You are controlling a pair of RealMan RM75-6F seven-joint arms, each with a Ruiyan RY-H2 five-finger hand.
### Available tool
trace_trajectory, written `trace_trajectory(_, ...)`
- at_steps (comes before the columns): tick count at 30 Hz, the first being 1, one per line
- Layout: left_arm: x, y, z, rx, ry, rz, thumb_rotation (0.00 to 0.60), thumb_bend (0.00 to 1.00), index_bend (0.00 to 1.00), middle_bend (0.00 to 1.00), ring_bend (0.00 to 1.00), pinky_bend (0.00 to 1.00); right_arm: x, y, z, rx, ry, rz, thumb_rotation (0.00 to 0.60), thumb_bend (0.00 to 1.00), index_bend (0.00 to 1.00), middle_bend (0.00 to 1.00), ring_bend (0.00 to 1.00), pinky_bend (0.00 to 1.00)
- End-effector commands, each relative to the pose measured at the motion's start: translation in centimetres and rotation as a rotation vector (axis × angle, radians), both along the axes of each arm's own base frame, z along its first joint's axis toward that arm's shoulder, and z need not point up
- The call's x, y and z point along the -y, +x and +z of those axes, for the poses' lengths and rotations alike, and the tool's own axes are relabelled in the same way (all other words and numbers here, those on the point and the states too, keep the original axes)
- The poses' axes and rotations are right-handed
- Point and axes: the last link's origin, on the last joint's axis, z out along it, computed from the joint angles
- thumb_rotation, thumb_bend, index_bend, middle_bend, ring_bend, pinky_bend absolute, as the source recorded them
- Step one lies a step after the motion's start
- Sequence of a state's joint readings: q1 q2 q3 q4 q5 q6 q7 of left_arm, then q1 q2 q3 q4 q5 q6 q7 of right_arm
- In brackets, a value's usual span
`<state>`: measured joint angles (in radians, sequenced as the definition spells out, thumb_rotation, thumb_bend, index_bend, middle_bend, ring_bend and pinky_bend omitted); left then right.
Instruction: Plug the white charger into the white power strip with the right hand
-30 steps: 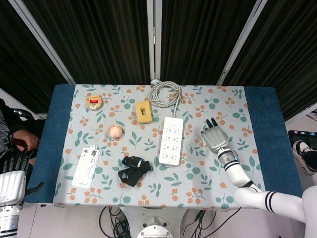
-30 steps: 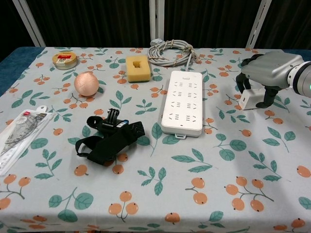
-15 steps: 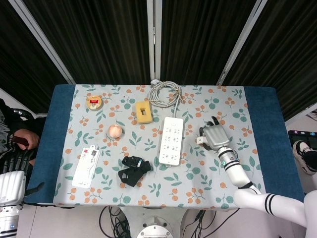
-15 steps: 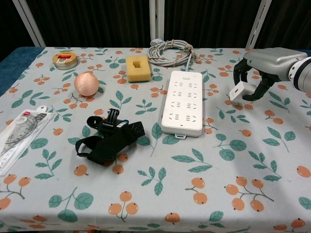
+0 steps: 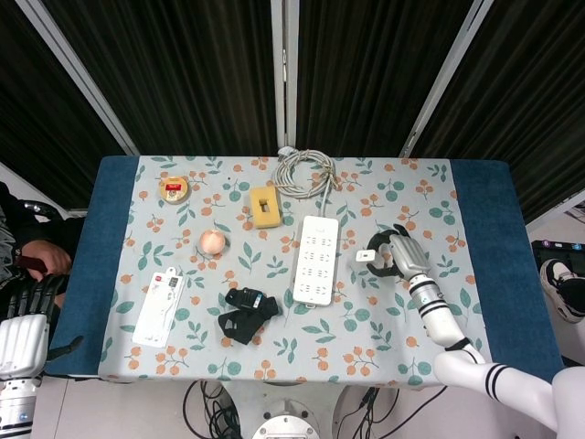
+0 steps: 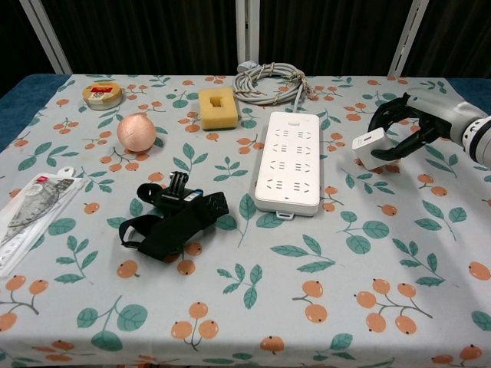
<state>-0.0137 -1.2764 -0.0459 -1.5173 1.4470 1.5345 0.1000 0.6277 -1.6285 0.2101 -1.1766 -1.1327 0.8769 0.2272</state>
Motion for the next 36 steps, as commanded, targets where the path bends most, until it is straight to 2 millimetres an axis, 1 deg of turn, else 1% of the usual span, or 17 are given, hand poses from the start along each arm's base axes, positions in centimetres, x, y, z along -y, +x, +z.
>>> trace_trajectory(1, 0.0, 0.0, 0.0, 0.000, 0.000, 0.001, 0.600, 0.00, 0.09, 0.03, 0.00, 0.00, -0.2, -0.3, -0.5, 0.012, 0.009, 0.006, 0.600, 0.33, 0.63, 0.50, 0.16, 0.00)
trace_trajectory(7, 0.0, 0.0, 0.0, 0.001, 0.000, -0.001, 0.600, 0.00, 0.09, 0.03, 0.00, 0.00, -0.1, -0.5, -0.1, -0.040, 0.017, 0.036, 0.600, 0.33, 0.54, 0.43, 0.10, 0.00)
trace_trajectory(18, 0.1, -0.1, 0.0, 0.003, 0.002, -0.002, 0.600, 0.00, 0.09, 0.03, 0.00, 0.00, -0.3, -0.4, 0.7, -0.169, 0.027, 0.076, 0.600, 0.33, 0.43, 0.39, 0.05, 0.00)
trace_trajectory(23, 0.1, -0.1, 0.0, 0.003, 0.002, -0.003, 0.600, 0.00, 0.09, 0.03, 0.00, 0.00, -0.4, 0.0, 1.0, -0.233, 0.033, 0.097, 0.600, 0.26, 0.37, 0.34, 0.02, 0.00)
trace_trajectory(26, 0.1, -0.2, 0.0, 0.003, 0.001, -0.003, 0.600, 0.00, 0.09, 0.03, 0.00, 0.00, -0.4, 0.3, 1.3, -0.263, 0.042, 0.107, 0.600, 0.24, 0.35, 0.32, 0.01, 0.00)
trace_trajectory(29, 0.0, -0.2, 0.1, 0.002, 0.002, -0.005, 0.600, 0.00, 0.09, 0.03, 0.00, 0.00, -0.3, 0.8, 1.6, -0.316, 0.064, 0.132, 0.600, 0.23, 0.34, 0.32, 0.01, 0.00)
trace_trajectory(32, 0.0, -0.1, 0.1, 0.002, 0.003, -0.008, 0.600, 0.00, 0.09, 0.03, 0.00, 0.00, -0.2, 1.5, 2.0, -0.409, 0.088, 0.181, 0.600, 0.22, 0.33, 0.32, 0.01, 0.00)
trace_trajectory(33, 0.0, -0.1, 0.1, 0.002, 0.002, -0.009, 0.600, 0.00, 0.09, 0.03, 0.00, 0.00, -0.1, 1.8, 2.2, -0.437, 0.093, 0.197, 0.600, 0.22, 0.33, 0.32, 0.01, 0.00)
trace_trajectory(36, 0.1, -0.1, 0.2, 0.002, 0.003, -0.008, 0.600, 0.00, 0.09, 0.03, 0.00, 0.00, 0.4, 3.3, 2.9, -0.555, 0.103, 0.263, 0.600, 0.15, 0.33, 0.32, 0.01, 0.00)
